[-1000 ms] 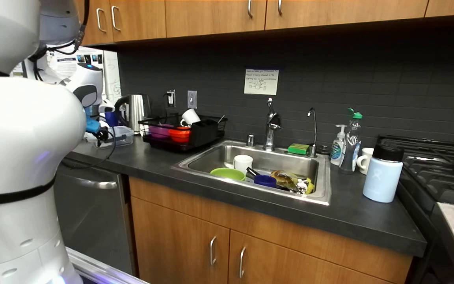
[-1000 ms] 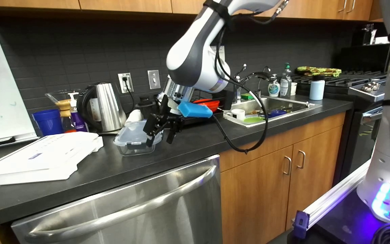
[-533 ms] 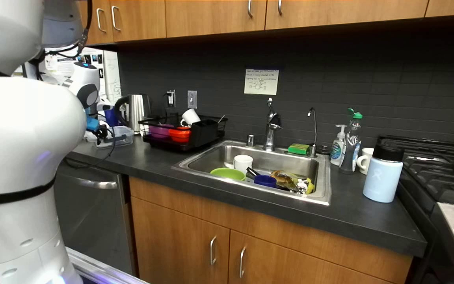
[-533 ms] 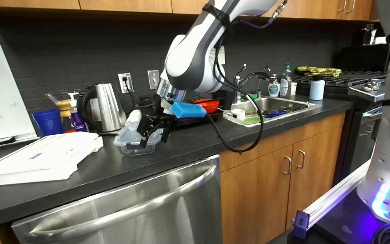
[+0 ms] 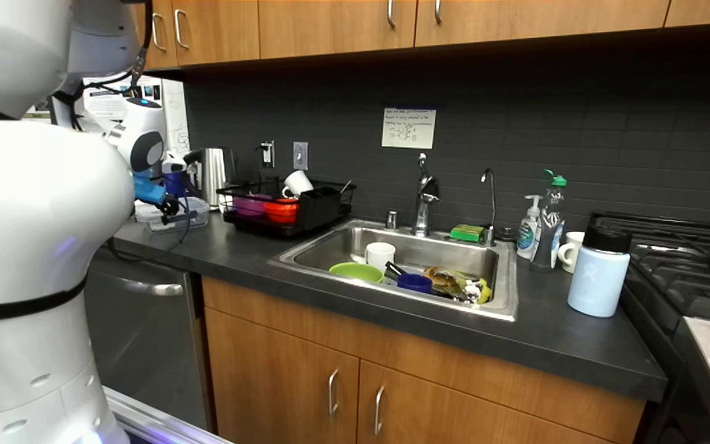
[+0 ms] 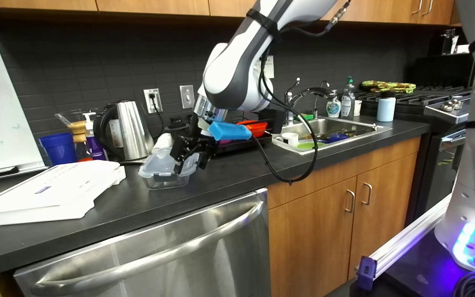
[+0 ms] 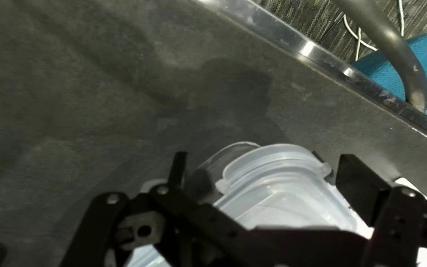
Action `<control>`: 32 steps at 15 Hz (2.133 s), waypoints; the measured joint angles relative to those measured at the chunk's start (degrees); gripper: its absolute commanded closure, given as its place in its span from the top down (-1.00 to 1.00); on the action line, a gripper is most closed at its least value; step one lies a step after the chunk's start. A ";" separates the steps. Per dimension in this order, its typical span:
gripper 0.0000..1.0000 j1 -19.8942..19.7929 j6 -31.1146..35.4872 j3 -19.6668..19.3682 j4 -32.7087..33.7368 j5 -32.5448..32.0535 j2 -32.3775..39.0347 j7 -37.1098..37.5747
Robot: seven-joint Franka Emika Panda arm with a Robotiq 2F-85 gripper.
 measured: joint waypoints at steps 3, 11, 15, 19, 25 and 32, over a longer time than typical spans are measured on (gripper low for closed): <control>1.00 -1.05 -0.01 0.18 0.00 0.15 0.22 0.00; 1.00 -3.11 0.03 3.47 0.10 2.92 1.12 0.08; 0.96 -3.90 0.61 5.45 0.23 5.14 1.90 0.02; 0.31 -5.47 1.12 7.04 0.25 6.47 2.24 -0.16; -0.59 -8.89 1.59 9.95 0.28 8.57 2.24 -2.01; -0.78 -12.27 1.69 12.33 0.09 9.03 2.28 -3.58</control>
